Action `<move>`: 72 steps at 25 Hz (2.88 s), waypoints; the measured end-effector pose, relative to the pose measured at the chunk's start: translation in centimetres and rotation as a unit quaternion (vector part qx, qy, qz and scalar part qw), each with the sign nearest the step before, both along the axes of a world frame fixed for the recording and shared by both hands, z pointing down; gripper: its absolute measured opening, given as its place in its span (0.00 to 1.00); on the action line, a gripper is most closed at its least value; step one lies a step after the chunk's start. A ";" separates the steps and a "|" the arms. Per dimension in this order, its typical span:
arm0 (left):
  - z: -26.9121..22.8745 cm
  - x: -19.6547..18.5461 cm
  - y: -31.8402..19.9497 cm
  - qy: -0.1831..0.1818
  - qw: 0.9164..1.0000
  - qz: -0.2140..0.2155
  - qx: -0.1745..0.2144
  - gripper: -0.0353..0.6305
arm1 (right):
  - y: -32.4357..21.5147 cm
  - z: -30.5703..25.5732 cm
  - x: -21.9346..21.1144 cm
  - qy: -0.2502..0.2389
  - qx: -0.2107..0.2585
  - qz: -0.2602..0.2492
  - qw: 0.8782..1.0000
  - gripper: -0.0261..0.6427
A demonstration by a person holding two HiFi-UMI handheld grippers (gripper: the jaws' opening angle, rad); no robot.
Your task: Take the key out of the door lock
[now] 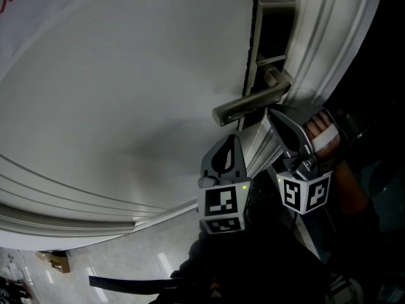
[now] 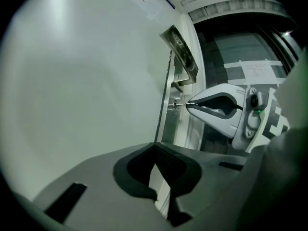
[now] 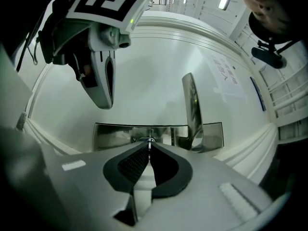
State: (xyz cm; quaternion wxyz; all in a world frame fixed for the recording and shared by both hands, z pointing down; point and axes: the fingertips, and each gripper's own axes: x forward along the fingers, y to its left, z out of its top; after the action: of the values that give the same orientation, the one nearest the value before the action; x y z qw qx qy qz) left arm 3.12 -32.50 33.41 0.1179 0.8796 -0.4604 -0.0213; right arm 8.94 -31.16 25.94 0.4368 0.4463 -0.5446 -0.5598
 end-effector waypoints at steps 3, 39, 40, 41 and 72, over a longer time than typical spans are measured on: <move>-0.1 0.0 -0.1 0.001 1.000 0.001 0.002 0.05 | 0.3 0.0 0.1 -0.003 -0.003 0.001 1.000 0.06; -0.2 0.6 0.7 0.004 1.000 0.012 0.003 0.05 | 0.5 0.1 0.1 -0.001 0.001 0.005 1.000 0.06; -0.2 0.7 0.7 0.004 1.000 0.012 0.003 0.05 | 0.5 0.1 0.1 -0.001 0.001 0.005 1.000 0.06; -0.2 0.7 0.7 0.003 1.000 0.013 0.003 0.05 | 0.5 0.1 0.1 -0.001 0.001 0.005 1.000 0.06; -0.4 0.6 0.9 0.005 1.000 0.010 0.001 0.05 | 0.6 0.1 0.3 -0.002 -0.005 0.006 1.000 0.06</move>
State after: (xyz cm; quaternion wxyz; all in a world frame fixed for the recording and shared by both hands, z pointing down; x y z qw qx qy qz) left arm 3.71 -31.56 33.00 0.1195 0.8839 -0.4513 -0.0254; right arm 9.19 -30.53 26.05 0.4417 0.4487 -0.5450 -0.5537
